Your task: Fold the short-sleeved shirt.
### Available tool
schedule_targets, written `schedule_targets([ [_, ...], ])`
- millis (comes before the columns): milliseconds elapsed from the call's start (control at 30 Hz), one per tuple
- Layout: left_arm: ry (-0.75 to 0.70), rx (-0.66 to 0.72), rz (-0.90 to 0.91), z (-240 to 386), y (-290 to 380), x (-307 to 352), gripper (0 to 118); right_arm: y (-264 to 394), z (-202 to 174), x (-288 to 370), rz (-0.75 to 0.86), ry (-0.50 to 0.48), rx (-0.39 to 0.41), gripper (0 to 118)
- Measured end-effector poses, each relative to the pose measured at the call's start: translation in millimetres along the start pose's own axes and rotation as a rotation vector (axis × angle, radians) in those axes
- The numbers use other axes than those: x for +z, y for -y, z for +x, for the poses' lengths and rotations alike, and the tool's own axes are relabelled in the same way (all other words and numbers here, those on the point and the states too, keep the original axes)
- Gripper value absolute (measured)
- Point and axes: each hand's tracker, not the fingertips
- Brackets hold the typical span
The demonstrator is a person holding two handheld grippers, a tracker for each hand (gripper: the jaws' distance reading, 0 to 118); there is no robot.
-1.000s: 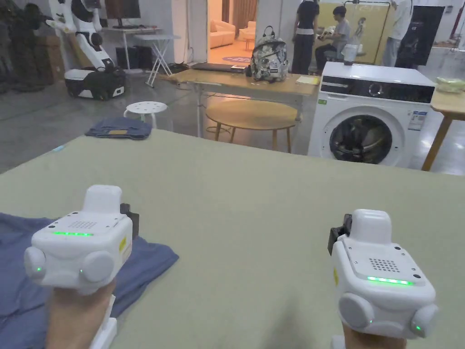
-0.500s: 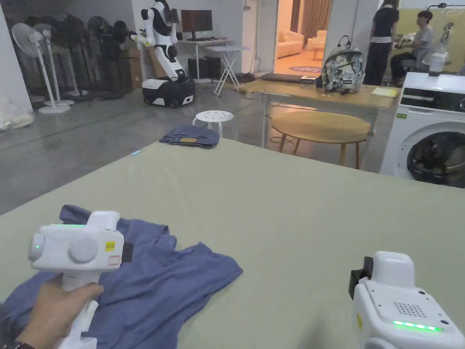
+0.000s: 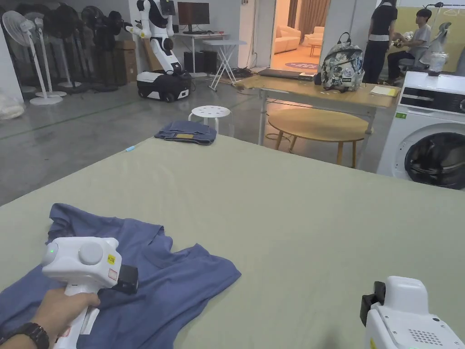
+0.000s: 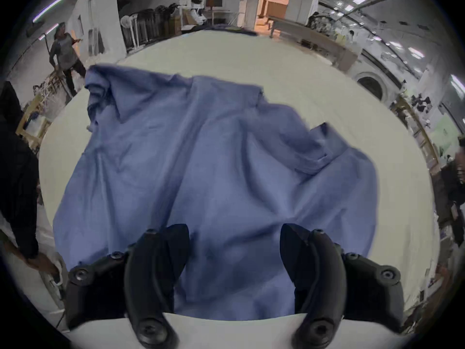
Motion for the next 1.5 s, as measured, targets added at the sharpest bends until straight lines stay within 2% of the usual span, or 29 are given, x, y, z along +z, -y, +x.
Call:
schedule_targets([
  [33,-0.047,-0.028,-0.028,1.9,1.0,-7.9,75,0.6,1.0,-0.7,-0.004,0.003,0.002,0],
  [100,-0.053,-0.094,-0.006,11.3,3.6,-10.8,74,4.2,2.4,-4.7,-0.009,0.008,0.01,0],
  [167,-0.087,-0.132,-0.002,17.1,6.4,-9.4,61,5.4,3.1,-5.5,-0.013,0.019,0.017,0],
  [200,-0.075,-0.132,-0.002,19.3,5.2,-8.8,46,4.9,2.4,-3.7,-0.015,0.025,0.02,0],
  [233,-0.055,-0.148,0.01,23.0,8.3,0.3,16,5.4,2.9,-3.9,-0.017,0.026,0.02,0],
  [267,-0.032,-0.152,0.033,27.1,10.8,6.7,0,5.8,3.3,-4.1,-0.019,0.023,0.018,0],
  [500,-0.047,-0.129,0.059,26.8,18.9,15.5,0,9.9,4.0,-5.8,-0.032,0.023,0.022,0],
  [733,0.029,-0.054,0.259,10.3,0.6,58.7,0,1.2,10.3,0.2,-0.014,0.032,0.021,0],
  [967,0.051,-0.089,0.432,20.3,-39.7,120.7,0,-1.9,22.7,6.2,0.007,0.047,0.001,0],
  [1267,0.163,-0.201,0.585,95.0,-68.3,186.4,0,-9.4,54.0,21.3,0.041,0.085,-0.026,0],
  [1500,0.314,-0.321,0.652,195.4,-66.7,215.9,0,-18.9,90.0,46.0,0.072,0.141,-0.055,0],
])
